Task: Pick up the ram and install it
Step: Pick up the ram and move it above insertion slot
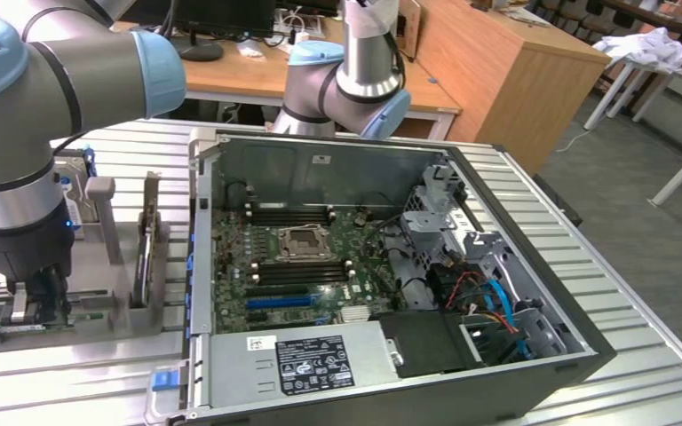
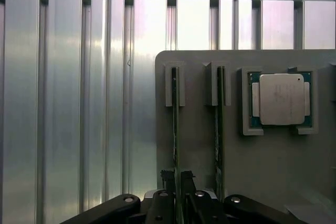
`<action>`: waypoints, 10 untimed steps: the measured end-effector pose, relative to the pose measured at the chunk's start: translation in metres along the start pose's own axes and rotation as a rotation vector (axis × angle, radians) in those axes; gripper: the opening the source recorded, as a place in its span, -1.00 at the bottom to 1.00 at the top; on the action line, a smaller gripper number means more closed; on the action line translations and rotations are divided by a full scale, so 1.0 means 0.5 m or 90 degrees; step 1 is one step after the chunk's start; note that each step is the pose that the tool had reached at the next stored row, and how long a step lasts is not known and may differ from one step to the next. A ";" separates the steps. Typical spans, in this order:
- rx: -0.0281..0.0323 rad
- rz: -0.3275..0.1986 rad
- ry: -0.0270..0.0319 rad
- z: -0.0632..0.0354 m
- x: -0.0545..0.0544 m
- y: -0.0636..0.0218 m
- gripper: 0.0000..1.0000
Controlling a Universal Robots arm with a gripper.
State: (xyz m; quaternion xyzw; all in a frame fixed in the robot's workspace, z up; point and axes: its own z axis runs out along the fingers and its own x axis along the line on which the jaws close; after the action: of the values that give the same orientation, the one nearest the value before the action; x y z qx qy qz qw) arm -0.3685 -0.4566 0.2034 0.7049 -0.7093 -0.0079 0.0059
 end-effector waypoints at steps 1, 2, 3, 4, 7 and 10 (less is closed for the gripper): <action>0.0000 0.000 0.0000 0.000 0.000 0.000 -0.62; 0.0000 0.000 0.0000 0.000 0.000 0.000 -0.62; 0.0000 0.000 0.0001 0.000 0.000 0.000 -0.65; 0.0000 0.000 0.0000 0.000 0.000 0.000 -0.77; 0.0000 0.000 0.0000 0.000 0.000 0.000 -0.77; 0.0000 0.000 0.0000 0.000 0.000 0.000 -0.77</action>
State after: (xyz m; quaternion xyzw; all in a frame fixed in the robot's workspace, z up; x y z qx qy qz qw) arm -0.3685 -0.4566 0.2033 0.7049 -0.7093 -0.0080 0.0059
